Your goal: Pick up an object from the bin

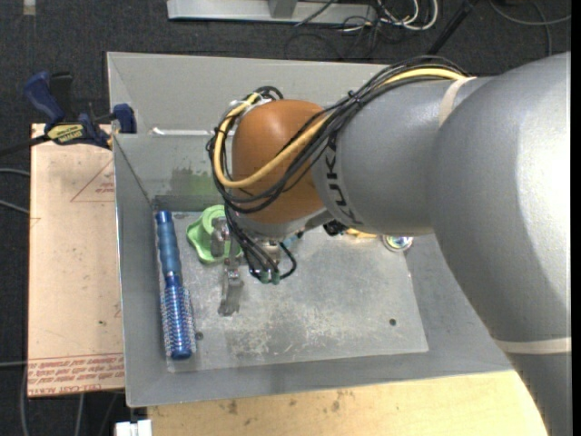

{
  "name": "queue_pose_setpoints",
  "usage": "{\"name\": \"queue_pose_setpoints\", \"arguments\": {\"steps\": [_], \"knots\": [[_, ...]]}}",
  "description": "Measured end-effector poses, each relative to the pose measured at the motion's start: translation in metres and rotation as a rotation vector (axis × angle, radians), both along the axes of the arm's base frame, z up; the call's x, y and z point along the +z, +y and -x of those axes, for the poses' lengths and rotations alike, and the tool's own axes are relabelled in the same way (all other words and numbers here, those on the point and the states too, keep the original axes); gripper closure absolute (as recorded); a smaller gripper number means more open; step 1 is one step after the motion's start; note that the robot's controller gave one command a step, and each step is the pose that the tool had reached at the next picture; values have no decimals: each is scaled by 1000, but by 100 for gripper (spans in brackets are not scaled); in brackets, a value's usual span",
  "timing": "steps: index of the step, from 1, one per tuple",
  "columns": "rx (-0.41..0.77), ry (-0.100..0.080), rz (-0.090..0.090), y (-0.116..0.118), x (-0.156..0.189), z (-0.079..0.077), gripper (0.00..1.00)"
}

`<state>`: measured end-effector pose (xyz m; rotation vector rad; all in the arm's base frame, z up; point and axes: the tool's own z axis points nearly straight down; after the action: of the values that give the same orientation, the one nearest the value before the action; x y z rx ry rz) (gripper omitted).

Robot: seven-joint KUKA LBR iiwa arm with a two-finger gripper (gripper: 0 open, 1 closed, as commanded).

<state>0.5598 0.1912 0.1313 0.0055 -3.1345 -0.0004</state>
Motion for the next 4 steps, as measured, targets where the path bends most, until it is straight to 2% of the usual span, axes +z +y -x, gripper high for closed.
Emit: {"name": "queue_pose_setpoints", "arguments": {"steps": [1,2,3,4], "knots": [[-134,-31,-8,-17,-30,-48,0],[-693,-31,-18,-16,-46,-71,0],[-761,-18,-8,-32,-43,-94,0],[-762,-18,-16,-40,-50,-95,0]]}}
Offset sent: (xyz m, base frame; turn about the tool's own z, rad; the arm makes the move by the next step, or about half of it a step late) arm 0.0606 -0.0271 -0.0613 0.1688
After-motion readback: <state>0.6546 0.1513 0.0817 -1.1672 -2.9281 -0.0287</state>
